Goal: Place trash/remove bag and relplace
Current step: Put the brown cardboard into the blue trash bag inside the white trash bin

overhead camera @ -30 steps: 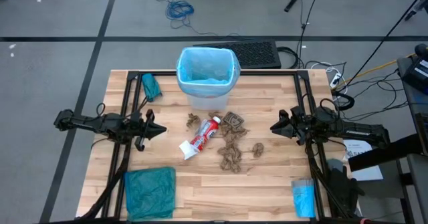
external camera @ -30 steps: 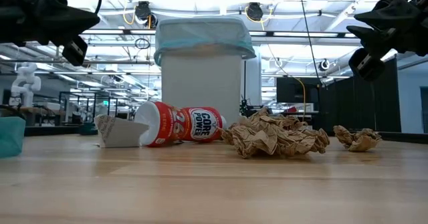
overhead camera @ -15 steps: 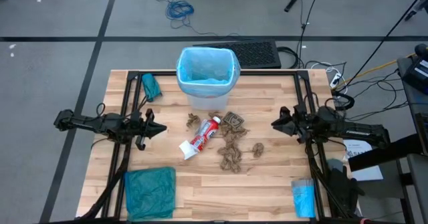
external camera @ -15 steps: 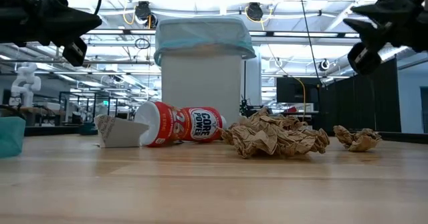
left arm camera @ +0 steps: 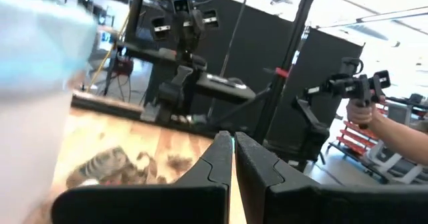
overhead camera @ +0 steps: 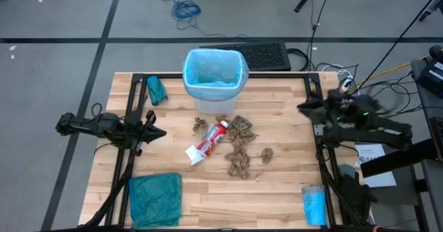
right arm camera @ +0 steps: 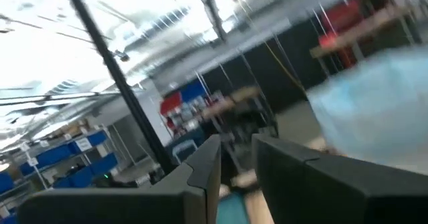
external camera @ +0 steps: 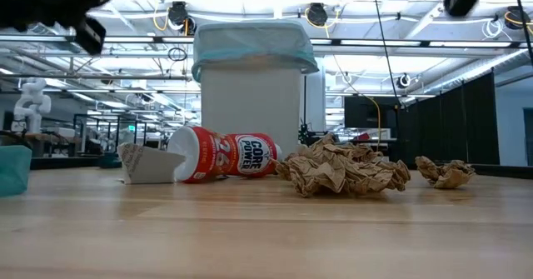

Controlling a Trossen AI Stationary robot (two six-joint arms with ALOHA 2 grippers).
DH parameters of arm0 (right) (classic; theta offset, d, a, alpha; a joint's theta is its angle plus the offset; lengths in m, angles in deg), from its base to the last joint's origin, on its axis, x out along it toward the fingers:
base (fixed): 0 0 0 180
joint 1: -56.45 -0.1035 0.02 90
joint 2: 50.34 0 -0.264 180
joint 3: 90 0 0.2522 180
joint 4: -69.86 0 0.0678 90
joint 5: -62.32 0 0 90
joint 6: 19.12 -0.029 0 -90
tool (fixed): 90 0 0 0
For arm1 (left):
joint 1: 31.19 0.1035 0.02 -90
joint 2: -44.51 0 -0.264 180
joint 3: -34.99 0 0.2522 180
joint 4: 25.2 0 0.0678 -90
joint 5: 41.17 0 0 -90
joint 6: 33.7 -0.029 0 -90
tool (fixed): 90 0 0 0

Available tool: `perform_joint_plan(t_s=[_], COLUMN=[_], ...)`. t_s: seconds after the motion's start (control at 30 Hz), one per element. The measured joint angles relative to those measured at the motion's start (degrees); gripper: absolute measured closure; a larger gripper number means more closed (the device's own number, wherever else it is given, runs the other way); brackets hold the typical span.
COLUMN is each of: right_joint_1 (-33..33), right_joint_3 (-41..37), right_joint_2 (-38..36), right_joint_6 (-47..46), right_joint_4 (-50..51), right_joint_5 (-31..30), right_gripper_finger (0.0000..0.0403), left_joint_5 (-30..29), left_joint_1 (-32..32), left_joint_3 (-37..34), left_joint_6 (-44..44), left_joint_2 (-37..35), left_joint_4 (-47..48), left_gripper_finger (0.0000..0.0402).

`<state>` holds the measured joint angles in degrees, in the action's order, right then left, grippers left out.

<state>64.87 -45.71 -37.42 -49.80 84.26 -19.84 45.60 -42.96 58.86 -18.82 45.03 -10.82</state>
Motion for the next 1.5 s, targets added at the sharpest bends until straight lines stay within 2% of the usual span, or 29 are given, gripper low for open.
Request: perform_joint_plan(t_s=[0.2, 0.43, 0.57, 0.7, 0.93, 1.03, 1.3, 1.5], right_joint_1=[0.0, 0.0, 0.0, 0.0, 0.0, -0.4, -4.3, -6.7], right_joint_3=[20.1, 41.5, 50.4, 54.8, 55.1, 52.9, 37.2, 21.2], right_joint_2=[11.9, 28.8, 36.3, 41.0, 43.4, 43.6, 42.8, 39.9], right_joint_6=[6.1, 11.5, 14.2, 16.9, 18.1, 18.0, 17.2, 17.7], right_joint_4=[14.8, 33.9, 43.1, 51.1, 61.0, 62.0, 52.3, 34.0], right_joint_5=[-0.2, -0.3, 1.0, 1.3, 1.2, 1.0, -1.8, -1.9], right_gripper_finger=[0.0323, 0.0323, 0.0323, 0.0323, 0.0323, 0.0323, 0.0323, 0.0323], left_joint_5=[-3.2, -7.7, -10.3, -11.8, -10.4, -10.3, -10.1, -10.6], left_joint_1=[0.0, 0.0, 0.0, 0.0, 0.0, 0.0, -1.2, -5.1], left_joint_3=[15.1, 36.8, 48.0, 55.1, 57.0, 56.8, 54.8, 47.5], left_joint_6=[-5.4, -8.5, -9.1, -9.2, -4.8, -4.7, -2.1, 1.5], left_joint_2=[4.8, 19.9, 29.2, 36.3, 41.0, 42.8, 46.1, 46.0], left_joint_4=[8.6, 24.1, 34.8, 42.2, 47.5, 50.2, 51.0, 47.2], left_gripper_finger=[0.0384, 0.0384, 0.0384, 0.0384, 0.0384, 0.0384, 0.0384, 0.0384])
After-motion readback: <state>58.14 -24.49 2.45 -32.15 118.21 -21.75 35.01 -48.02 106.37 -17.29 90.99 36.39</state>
